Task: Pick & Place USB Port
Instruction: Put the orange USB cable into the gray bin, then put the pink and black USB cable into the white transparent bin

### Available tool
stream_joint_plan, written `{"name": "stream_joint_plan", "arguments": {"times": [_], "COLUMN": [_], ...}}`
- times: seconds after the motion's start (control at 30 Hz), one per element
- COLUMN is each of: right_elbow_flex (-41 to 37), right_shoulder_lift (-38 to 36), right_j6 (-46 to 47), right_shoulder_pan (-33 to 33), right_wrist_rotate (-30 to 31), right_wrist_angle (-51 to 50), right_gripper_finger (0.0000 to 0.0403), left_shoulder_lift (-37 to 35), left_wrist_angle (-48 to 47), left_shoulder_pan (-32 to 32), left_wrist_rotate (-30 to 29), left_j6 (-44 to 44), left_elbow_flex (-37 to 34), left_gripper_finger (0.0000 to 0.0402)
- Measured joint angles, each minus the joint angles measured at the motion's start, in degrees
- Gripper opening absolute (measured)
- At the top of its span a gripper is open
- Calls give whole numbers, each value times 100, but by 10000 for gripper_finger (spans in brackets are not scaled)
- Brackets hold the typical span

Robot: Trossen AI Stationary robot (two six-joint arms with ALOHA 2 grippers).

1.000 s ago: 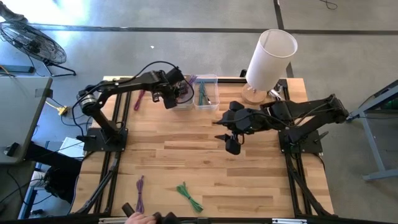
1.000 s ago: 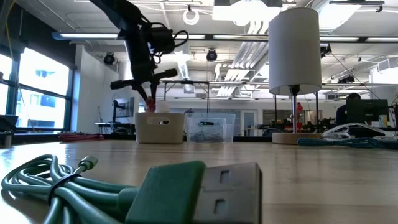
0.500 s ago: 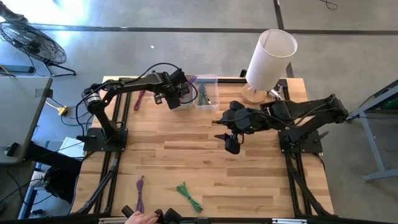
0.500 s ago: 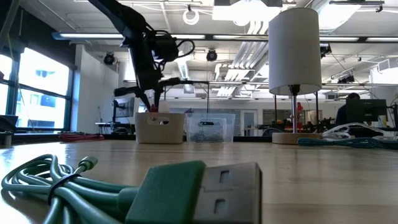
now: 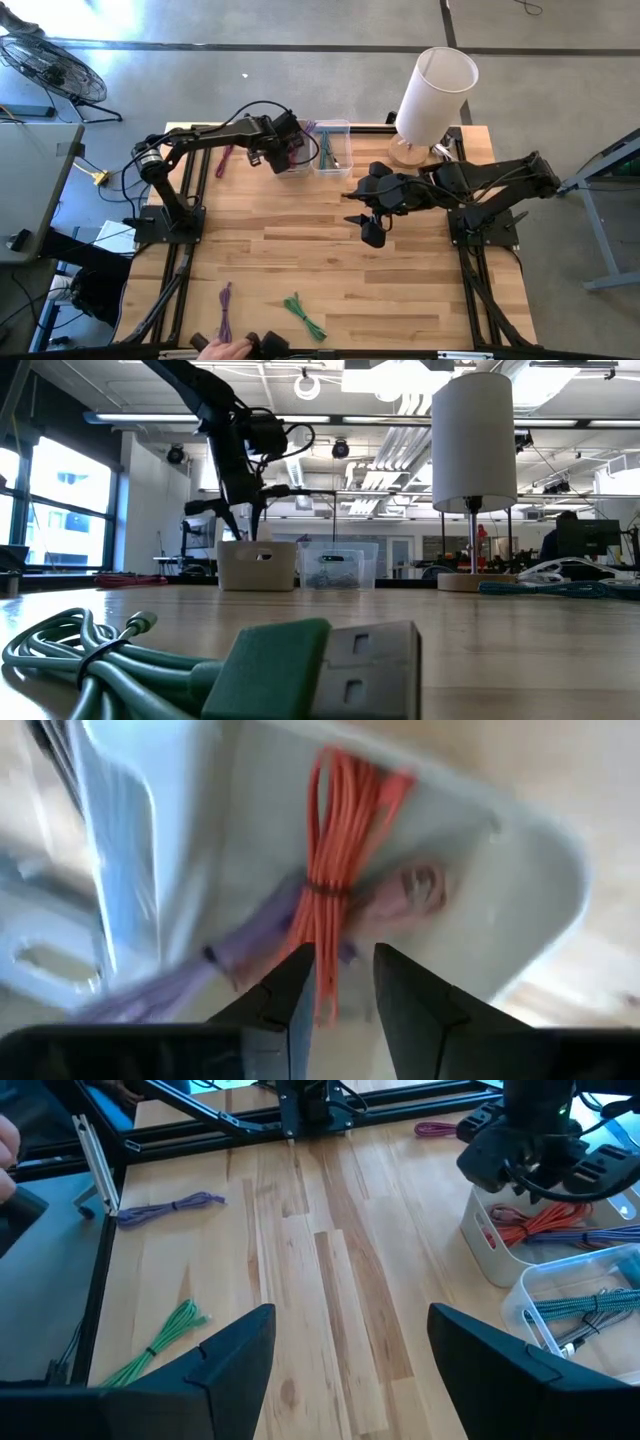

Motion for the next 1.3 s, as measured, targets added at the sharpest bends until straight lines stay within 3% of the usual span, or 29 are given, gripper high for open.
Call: {"name": "stream_joint_plan", "arguments": {"times": [0.2, 0.37, 0.6, 0.8, 1.07, 1.3], "right_elbow_flex": [0, 0, 0, 0, 0, 0], "right_shoulder_lift": [0, 0, 0, -2, -2, -2], "right_j6": [-8, -42, -144, -151, -346, -620], "right_shoulder_pan": [-35, -39, -35, -33, -31, -29], "right_wrist_rotate": [0, -3, -22, -26, -65, -181], "right_wrist_angle": [0, 6, 7, 7, 61, 96], "right_gripper_finger": [254, 254, 254, 254, 254, 254], "left_shoulder_lift": [-95, -118, -619, -1383, -2260, -2685], "left_wrist_angle": [-273, -1430, -1956, -2957, -3660, -4281], "left_shoulder_pan": [-74, -297, -725, -1139, -1564, -1615], "left_wrist_rotate": [-1408, -1752, -239, 784, 1239, 1172], "left_j6": [-471, -475, -1920, -3069, -5179, -8319], "left_elbow_flex": [46, 473, 1407, 2664, 3801, 3821], "left_gripper_finger": [101, 101, 101, 101, 101, 101]}}
